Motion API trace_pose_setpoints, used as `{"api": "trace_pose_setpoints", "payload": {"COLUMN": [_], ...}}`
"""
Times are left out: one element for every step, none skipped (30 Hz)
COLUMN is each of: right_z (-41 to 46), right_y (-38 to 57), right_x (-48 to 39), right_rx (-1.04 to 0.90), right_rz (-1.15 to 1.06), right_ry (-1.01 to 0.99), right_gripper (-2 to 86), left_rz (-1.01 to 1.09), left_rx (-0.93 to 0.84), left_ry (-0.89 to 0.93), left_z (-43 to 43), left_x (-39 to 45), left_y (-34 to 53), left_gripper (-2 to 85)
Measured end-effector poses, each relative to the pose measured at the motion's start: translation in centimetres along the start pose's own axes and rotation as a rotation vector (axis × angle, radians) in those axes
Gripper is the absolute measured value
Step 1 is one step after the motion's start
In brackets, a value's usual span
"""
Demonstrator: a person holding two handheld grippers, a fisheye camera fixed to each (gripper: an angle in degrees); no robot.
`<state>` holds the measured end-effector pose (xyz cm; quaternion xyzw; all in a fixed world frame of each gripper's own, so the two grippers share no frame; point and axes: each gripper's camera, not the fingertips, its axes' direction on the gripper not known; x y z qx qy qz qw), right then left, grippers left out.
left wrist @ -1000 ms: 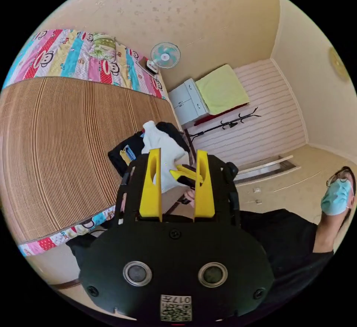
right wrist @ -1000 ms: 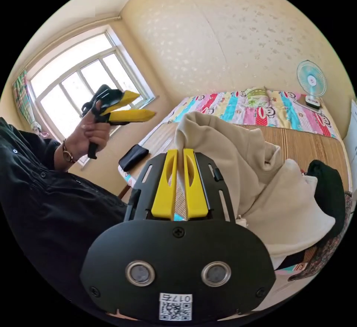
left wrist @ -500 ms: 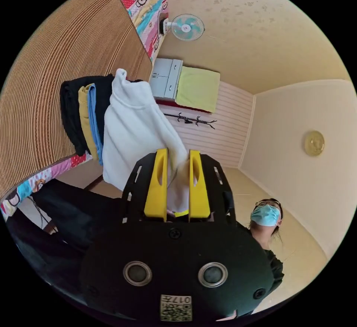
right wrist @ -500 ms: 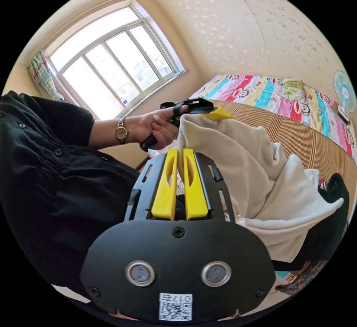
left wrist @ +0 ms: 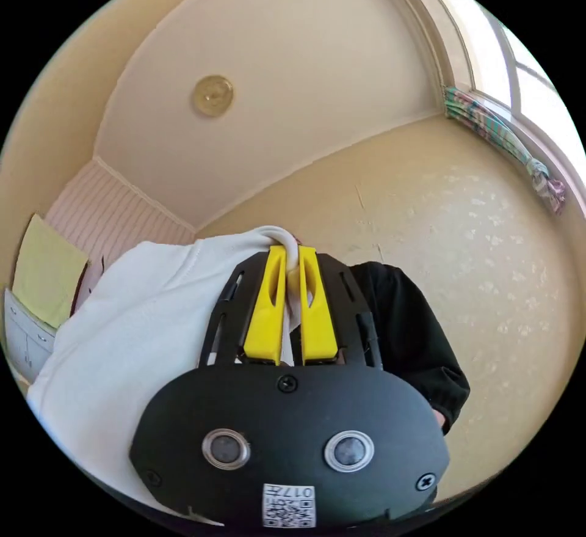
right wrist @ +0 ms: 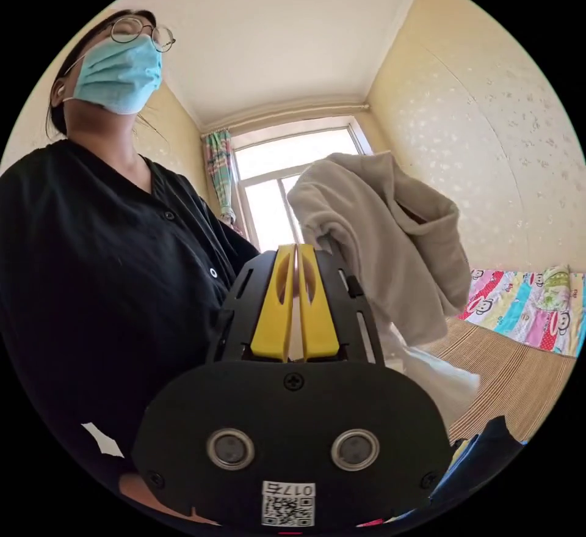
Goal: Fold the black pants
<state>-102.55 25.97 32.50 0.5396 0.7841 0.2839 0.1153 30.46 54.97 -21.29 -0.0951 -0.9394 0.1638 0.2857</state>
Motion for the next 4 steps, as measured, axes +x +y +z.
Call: {"api": "trace_pose_setpoints", "payload": {"right_z": [-0.9,-1.8,-2.3,-3.2], "right_y": [0.9,1.7,2.2,3.1], "right_x": [1.0,2.5,3.4,5.6], "right_rx": [0.005,0.012,0.019,0.044], "right_rz": [-0.015,-0.005,0.014,0.072], "right_ry": [0.012,0.02,0.028,0.053], "right_gripper": [0.6,0.7,0.8,1.0], "left_rz": [0.03,0.08,0.12,0.136], "left_rx": [-0.035,-0.095,-0.157,-0.174], "left_ry": [-0.001,0.02,0.078,0.11], "left_z": [0.6,1.7,3.1,3.7], "left_x": [0.2,0.2,-0.3,-0.7], "left_y": [-0.6,-1.4,-1.7,-1.6], "left_gripper": [4.0,4.0,4.0,4.0]}}
